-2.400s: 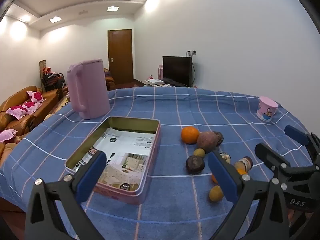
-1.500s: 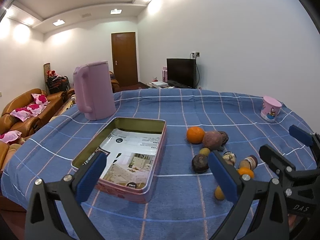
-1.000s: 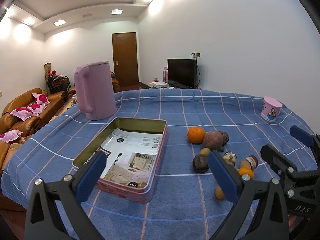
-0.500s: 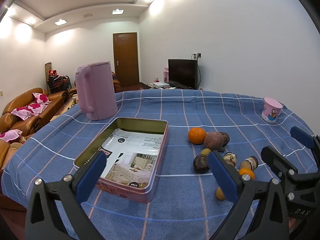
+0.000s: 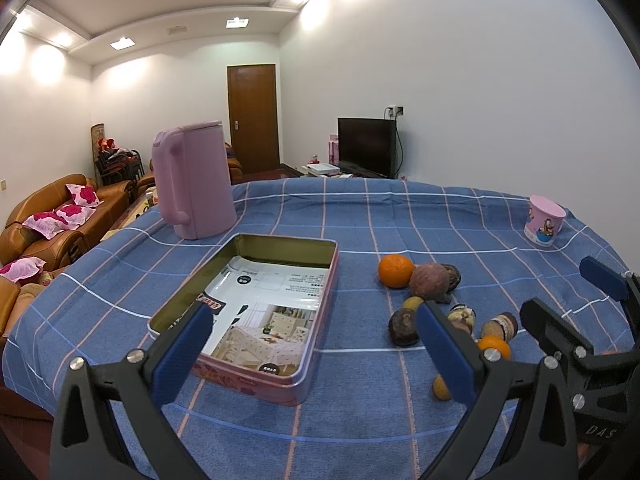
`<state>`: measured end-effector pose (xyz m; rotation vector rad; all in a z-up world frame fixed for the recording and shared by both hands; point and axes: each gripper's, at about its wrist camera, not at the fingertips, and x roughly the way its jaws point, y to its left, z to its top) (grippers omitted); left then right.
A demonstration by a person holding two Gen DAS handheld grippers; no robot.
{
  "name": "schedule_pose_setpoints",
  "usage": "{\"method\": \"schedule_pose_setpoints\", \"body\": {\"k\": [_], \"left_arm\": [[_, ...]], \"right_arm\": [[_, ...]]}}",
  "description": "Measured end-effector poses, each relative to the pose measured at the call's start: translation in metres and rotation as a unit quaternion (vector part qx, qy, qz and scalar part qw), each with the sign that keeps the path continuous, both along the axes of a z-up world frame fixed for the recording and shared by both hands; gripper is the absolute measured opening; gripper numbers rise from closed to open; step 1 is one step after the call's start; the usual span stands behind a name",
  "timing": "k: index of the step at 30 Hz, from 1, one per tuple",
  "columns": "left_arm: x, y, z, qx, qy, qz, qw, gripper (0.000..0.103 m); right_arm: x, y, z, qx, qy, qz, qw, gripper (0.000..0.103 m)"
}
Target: Organize fruits
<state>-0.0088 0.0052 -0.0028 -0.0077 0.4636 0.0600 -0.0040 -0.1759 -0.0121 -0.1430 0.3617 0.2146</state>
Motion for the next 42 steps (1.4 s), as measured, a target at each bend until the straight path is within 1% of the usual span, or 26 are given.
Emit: {"method": "schedule_pose_setpoints", "body": {"k": [14, 18, 21, 26, 29, 31, 33, 35, 36, 38, 40, 41, 42], "left_arm": [[-0.001, 0.002, -0.001, 0.0, 0.002, 0.0, 1.0, 0.103], [-0.001, 0.003, -0.004, -0.001, 0.005, 0.003, 1.0, 0.103], [0.002, 0.003, -0.011, -0.007, 0.015, 0.002, 0.9999, 0.103], [0.005, -0.003, -0.028, -0.021, 0.038, -0.025, 0.9987, 0.103], [0.007, -0.016, -0.039, -0.018, 0.053, -0.042, 0.9976, 0.103], [0.009, -0.026, -0.046, -0.019, 0.065, -0.06, 0.9959, 0.099], [0.01, -0.035, -0.049, -0.011, 0.069, -0.069, 0.9951, 0.096], [0.01, -0.044, -0.049, -0.003, 0.071, -0.078, 0.9944, 0.094], [0.01, -0.047, -0.05, -0.005, 0.073, -0.083, 0.9938, 0.094], [0.011, -0.052, -0.051, -0.006, 0.079, -0.095, 0.9923, 0.088], [0.014, -0.058, -0.053, -0.005, 0.088, -0.108, 0.9902, 0.084], [0.015, -0.061, -0.055, -0.007, 0.092, -0.115, 0.989, 0.083], [0.017, -0.065, -0.057, -0.007, 0.099, -0.125, 0.9872, 0.079]], "right_arm": [[0.0, 0.001, -0.002, -0.001, 0.002, 0.001, 1.0, 0.102], [0.0, 0.0, -0.004, -0.001, 0.005, 0.0, 1.0, 0.102], [-0.001, -0.004, -0.008, -0.001, 0.009, -0.004, 1.0, 0.102], [-0.002, -0.023, -0.022, 0.0, 0.023, -0.024, 0.999, 0.102], [0.0, -0.039, -0.031, 0.013, 0.042, -0.036, 0.998, 0.102], [0.001, -0.046, -0.036, 0.021, 0.051, -0.038, 0.998, 0.102], [0.001, -0.052, -0.039, 0.025, 0.052, -0.04, 0.997, 0.101], [0.003, -0.054, -0.04, 0.032, 0.06, -0.033, 0.997, 0.094], [0.004, -0.055, -0.041, 0.036, 0.067, -0.03, 0.997, 0.088], [0.007, -0.056, -0.044, 0.041, 0.077, -0.025, 0.996, 0.084], [0.008, -0.055, -0.047, 0.035, 0.082, -0.023, 0.996, 0.075], [0.008, -0.053, -0.048, 0.033, 0.085, -0.018, 0.996, 0.074], [0.008, -0.053, -0.049, 0.033, 0.086, -0.013, 0.996, 0.069]]}}
